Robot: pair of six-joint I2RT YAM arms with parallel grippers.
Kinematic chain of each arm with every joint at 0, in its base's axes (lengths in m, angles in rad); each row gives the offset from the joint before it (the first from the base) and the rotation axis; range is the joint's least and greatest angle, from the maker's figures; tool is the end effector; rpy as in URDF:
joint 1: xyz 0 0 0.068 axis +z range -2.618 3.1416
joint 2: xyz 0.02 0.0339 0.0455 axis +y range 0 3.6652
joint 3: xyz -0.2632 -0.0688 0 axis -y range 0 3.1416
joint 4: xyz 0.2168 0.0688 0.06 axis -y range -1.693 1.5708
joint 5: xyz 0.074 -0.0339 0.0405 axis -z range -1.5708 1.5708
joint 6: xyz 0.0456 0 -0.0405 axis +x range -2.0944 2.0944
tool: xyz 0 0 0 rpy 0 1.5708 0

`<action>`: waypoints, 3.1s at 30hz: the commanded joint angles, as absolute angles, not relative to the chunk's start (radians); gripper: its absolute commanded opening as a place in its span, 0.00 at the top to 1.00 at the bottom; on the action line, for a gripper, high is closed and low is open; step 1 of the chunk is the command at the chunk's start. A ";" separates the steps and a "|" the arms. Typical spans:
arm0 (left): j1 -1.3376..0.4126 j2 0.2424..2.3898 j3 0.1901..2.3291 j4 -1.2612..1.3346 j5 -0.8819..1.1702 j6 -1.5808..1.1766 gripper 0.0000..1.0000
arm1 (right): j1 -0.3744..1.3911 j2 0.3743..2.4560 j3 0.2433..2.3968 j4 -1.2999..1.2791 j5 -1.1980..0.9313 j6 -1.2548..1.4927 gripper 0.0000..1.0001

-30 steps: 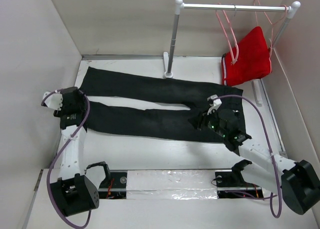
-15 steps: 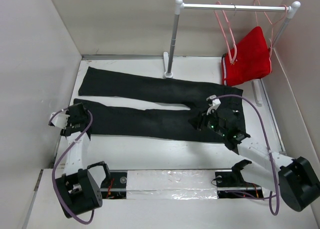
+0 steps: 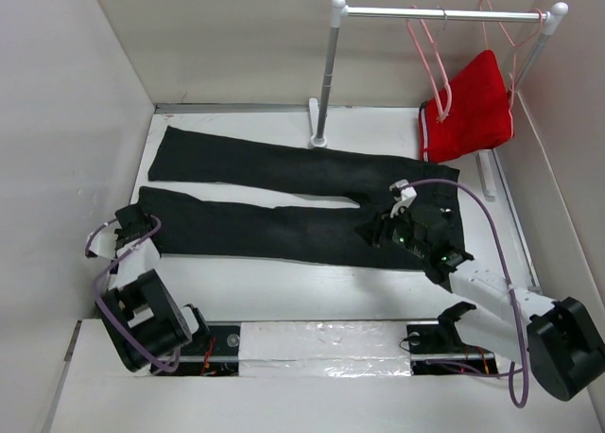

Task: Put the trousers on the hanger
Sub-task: Fold the trousers at the center of the board.

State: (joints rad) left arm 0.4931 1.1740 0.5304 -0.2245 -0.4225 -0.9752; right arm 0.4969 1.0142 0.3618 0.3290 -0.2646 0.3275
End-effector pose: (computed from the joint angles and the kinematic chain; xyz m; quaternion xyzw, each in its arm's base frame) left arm 0.1695 0.1123 0.1859 -0.6686 0.6332 0.1108 0.3738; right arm 0.1715 0.1066 0.2155 -0.1448 0.7952 0.3300 0.4875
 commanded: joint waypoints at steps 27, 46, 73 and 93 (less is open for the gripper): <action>0.286 1.089 0.675 -0.051 -0.373 -0.888 1.00 | 0.423 0.784 0.322 0.117 -0.088 0.383 0.95; -0.007 0.577 0.772 -0.104 -0.156 -0.649 1.00 | 0.014 0.767 0.363 -0.227 0.196 0.584 0.39; -0.589 0.207 0.864 -0.227 -0.316 -0.402 1.00 | -0.140 0.836 0.471 -0.581 0.074 0.709 0.89; -0.741 0.126 0.864 -0.247 -0.555 -0.365 1.00 | 0.231 1.048 0.634 -0.890 0.226 1.052 0.55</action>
